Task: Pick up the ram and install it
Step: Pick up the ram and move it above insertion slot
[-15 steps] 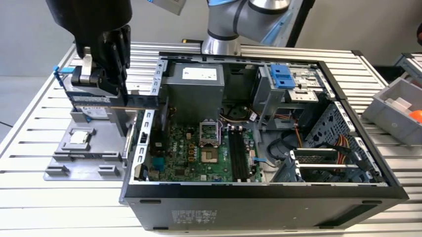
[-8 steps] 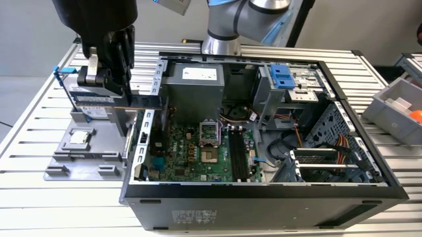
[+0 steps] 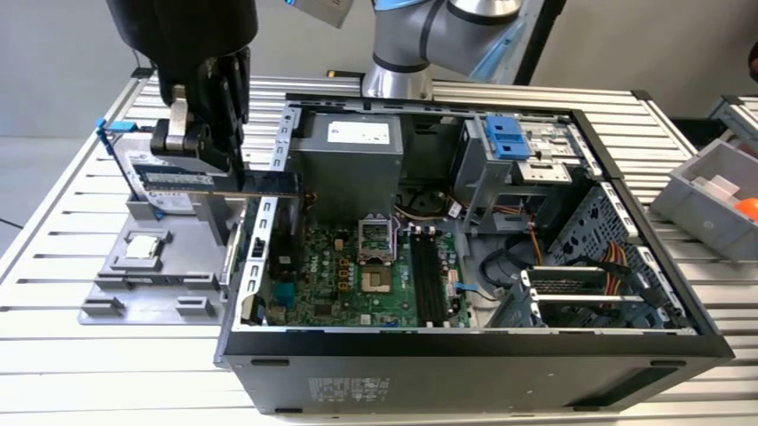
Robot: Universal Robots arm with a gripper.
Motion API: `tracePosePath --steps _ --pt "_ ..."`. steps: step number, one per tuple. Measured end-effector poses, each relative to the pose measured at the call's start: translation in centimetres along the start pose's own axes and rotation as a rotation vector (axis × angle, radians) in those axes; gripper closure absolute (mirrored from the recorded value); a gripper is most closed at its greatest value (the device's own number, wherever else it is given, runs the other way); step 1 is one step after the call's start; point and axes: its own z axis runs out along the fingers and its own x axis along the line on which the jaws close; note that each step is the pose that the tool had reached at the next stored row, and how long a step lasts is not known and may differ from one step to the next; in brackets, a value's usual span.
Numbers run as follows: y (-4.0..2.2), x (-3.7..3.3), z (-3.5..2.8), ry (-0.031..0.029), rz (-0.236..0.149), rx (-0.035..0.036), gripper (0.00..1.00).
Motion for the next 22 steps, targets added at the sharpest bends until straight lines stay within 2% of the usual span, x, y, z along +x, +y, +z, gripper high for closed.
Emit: tracePosePath --steps 13,15,22 --pt "-1.05 -0.05 -0.03 0.0001 0.0 0.0001 1.0" --pt "-1.57 -0.08 -0.04 0.0003 0.0 0.0 1.0" --pt "-2.08 -0.11 -0.06 0.0005 0.0 0.0 1.0"
